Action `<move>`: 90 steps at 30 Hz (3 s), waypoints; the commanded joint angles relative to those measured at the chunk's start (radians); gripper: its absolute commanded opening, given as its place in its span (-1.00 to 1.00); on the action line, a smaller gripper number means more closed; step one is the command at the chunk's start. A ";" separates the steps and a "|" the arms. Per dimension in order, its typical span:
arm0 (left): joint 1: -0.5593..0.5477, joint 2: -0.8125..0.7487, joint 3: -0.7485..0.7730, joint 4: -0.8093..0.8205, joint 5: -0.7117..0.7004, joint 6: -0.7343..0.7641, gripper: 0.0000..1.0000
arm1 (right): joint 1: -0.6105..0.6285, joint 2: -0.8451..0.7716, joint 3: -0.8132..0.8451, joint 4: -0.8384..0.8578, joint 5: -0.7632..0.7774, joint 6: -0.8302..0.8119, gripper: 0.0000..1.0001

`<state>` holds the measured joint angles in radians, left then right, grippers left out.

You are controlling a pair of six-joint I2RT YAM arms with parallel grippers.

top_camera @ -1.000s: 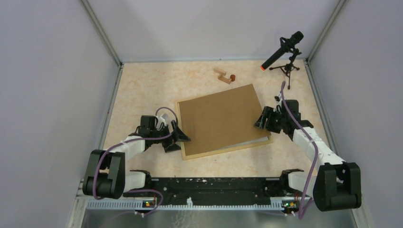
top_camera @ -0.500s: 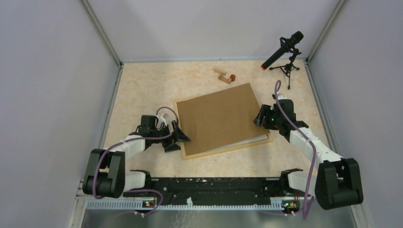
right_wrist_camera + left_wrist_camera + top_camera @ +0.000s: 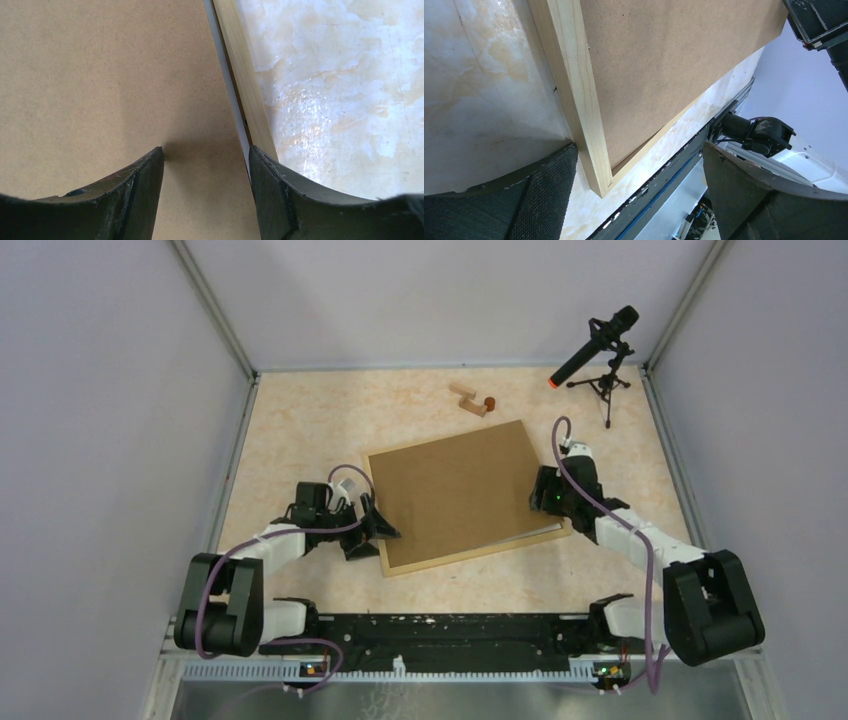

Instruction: Put the photo into the frame

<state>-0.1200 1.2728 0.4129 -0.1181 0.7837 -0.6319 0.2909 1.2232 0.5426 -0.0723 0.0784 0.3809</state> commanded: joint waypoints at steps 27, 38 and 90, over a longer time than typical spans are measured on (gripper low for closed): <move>-0.004 0.008 0.024 -0.039 -0.062 0.038 0.97 | 0.090 0.053 0.103 -0.117 0.070 0.020 0.56; -0.004 0.010 0.034 -0.044 -0.064 0.039 0.98 | 0.088 -0.005 0.142 -0.196 0.049 0.074 0.73; -0.728 0.191 0.731 -0.292 -0.235 0.262 0.97 | -0.267 0.096 0.312 -0.323 -0.062 0.096 0.87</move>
<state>-0.9779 1.5890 1.0580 -0.3256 0.6571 -0.5434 0.0513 1.4731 0.9363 -0.3283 -0.0177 0.4500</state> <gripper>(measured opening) 0.987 0.930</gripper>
